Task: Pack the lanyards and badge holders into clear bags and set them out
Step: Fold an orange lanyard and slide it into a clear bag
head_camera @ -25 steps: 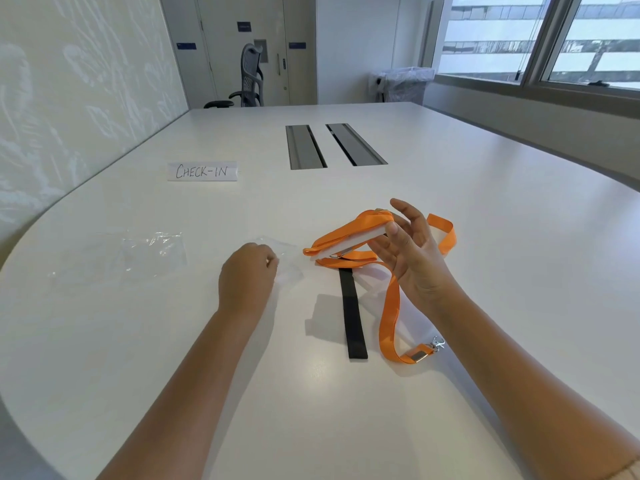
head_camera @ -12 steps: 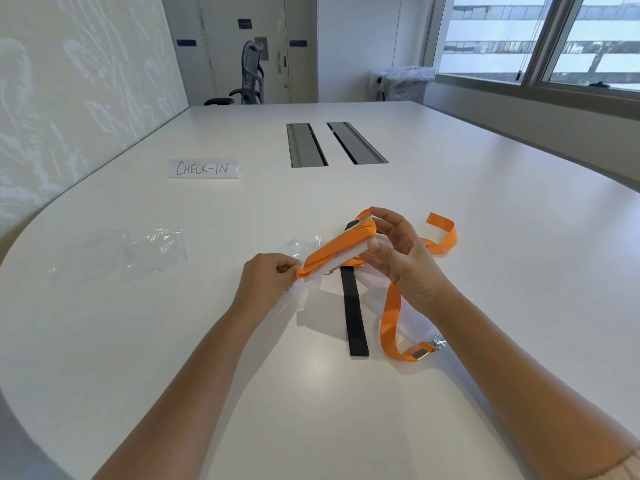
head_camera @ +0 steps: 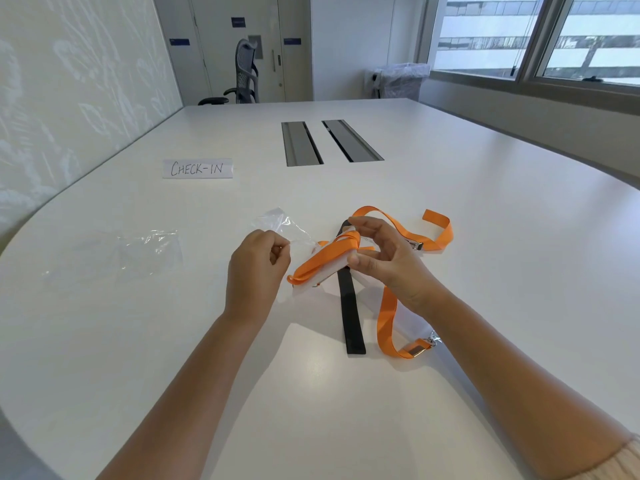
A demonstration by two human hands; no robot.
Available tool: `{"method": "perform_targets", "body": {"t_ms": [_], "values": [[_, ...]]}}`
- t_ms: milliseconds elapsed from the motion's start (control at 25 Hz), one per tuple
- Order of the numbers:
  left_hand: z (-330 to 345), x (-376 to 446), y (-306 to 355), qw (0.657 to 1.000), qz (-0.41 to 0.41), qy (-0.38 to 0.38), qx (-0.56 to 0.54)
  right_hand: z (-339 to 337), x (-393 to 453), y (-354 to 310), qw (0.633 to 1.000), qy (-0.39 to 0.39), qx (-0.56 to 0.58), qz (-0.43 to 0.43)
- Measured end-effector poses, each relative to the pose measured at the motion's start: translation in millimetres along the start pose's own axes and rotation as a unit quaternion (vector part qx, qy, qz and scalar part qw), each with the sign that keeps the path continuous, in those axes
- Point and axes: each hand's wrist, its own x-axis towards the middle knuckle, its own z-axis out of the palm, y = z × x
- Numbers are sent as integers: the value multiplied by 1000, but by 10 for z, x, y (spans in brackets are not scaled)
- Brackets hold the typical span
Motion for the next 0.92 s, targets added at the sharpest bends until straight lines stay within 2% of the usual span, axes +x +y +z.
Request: {"method": "perform_targets", "body": {"t_ms": [80, 240, 360, 480, 760, 840, 920], "values": [[6, -7, -11, 1000, -12, -14, -3, -12, -3, 9, 1000, 7, 24, -3], [32, -12, -29, 992, -99, -45, -70, -46, -7, 22, 994, 40, 97, -24], [51, -1, -17, 974, -163, -81, -134, -51, -2, 23, 994, 41, 93, -26], [55, 6, -17, 962, -200, -85, -166, -47, -10, 8, 996, 28, 76, -29], [83, -33, 14, 967, -179, -102, -151, 8, -26, 31, 999, 10, 33, -14], [89, -34, 10, 972, -168, -91, -137, 44, -24, 55, 1000, 0, -26, -7], [93, -30, 10, 976, -157, -75, -134, 65, -22, 88, 991, -12, -133, -6]]}}
